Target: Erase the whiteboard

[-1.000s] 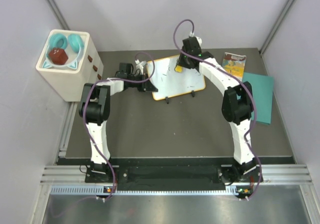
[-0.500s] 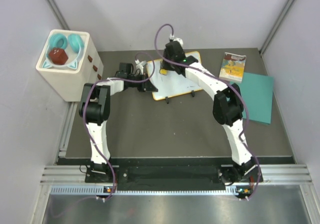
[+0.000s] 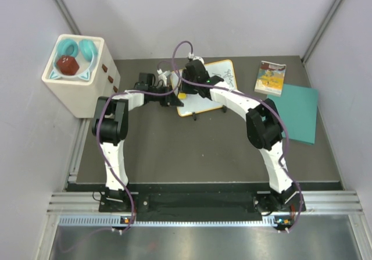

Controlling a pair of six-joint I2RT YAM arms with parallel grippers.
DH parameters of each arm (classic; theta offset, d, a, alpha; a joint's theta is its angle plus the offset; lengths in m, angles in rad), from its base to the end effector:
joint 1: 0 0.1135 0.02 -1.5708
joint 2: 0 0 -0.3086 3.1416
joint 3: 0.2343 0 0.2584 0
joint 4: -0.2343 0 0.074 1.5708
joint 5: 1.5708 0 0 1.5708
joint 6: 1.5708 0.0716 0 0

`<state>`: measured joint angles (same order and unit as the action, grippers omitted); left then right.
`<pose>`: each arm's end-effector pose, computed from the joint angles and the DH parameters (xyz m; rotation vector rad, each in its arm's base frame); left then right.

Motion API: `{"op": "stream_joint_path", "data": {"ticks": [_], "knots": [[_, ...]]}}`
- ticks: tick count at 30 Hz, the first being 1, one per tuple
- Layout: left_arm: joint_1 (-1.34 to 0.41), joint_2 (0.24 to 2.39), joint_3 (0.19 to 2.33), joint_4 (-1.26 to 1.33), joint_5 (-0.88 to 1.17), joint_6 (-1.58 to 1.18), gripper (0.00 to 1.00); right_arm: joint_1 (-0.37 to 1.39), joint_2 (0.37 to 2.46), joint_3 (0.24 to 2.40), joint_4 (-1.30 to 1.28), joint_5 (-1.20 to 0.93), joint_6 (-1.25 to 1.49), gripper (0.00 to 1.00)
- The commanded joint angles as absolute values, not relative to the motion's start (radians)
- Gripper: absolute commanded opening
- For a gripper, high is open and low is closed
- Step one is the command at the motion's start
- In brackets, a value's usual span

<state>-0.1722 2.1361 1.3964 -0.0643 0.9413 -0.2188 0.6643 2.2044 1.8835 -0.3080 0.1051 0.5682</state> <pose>0.4748 -0.1413 0.1653 0.4103 2.2661 -1.3027 0.4594 0.3502 0.2544 -0.0480 2.2549 0.5667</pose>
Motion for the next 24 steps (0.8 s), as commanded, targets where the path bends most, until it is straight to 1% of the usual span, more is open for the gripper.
{"op": "stream_joint_path", "data": {"ticks": [1, 7, 13, 17, 20, 24], "knots": [[-0.201, 2.195, 1.370, -0.167, 0.663, -0.120, 0.00, 0.565, 2.286, 1.943, -0.397, 0.136, 0.571, 0.00], [-0.202, 2.194, 1.371, -0.167, 0.661, -0.118, 0.00, 0.459, 2.283, 1.936, -0.434, 0.159, 0.558, 0.00], [-0.202, 2.194, 1.371, -0.166, 0.660, -0.120, 0.00, 0.408, 2.235, 1.816, -0.414, 0.242, 0.534, 0.00], [-0.203, 2.192, 1.371, -0.166, 0.663, -0.117, 0.00, 0.419, 2.217, 1.784, -0.388, 0.256, 0.522, 0.00], [-0.203, 2.192, 1.368, -0.166, 0.660, -0.117, 0.00, 0.459, 2.210, 1.796, -0.391, 0.270, 0.514, 0.00], [-0.204, 2.189, 1.367, -0.166, 0.658, -0.117, 0.00, 0.561, 2.212, 1.818, -0.403, 0.310, 0.495, 0.00]]}}
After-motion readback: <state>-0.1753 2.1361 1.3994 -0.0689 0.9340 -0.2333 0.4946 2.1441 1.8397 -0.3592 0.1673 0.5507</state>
